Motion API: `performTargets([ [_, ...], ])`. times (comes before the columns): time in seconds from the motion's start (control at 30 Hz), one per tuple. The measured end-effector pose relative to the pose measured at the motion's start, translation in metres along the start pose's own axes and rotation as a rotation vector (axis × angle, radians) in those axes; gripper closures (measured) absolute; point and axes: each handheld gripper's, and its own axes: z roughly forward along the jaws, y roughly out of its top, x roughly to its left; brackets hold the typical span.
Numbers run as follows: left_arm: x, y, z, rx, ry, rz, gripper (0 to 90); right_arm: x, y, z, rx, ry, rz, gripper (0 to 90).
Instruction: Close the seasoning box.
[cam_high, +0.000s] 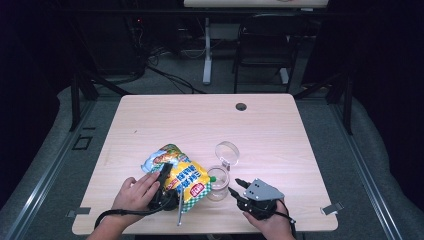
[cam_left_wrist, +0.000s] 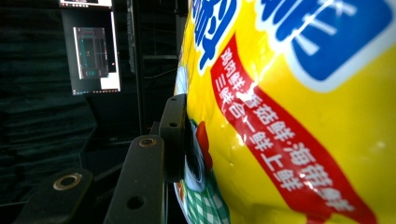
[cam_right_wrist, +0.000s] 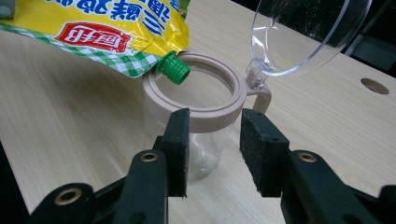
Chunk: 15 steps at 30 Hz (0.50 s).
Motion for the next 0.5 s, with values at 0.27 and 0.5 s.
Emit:
performTargets([
  [0.27, 0.0053, 0.0003, -0.0003, 0.012, -0.025, 0.018, 66.2, 0.0028, 0.0056, -0.0014, -0.007, 0.013, -0.014, 63.7],
  [0.5, 0.0084, 0.0012, -0.0011, 0.019, -0.032, 0.039, 66.3, 0.0098, 0.0094, 0.002, 0.016, 0.017, -0.062, 64.9],
])
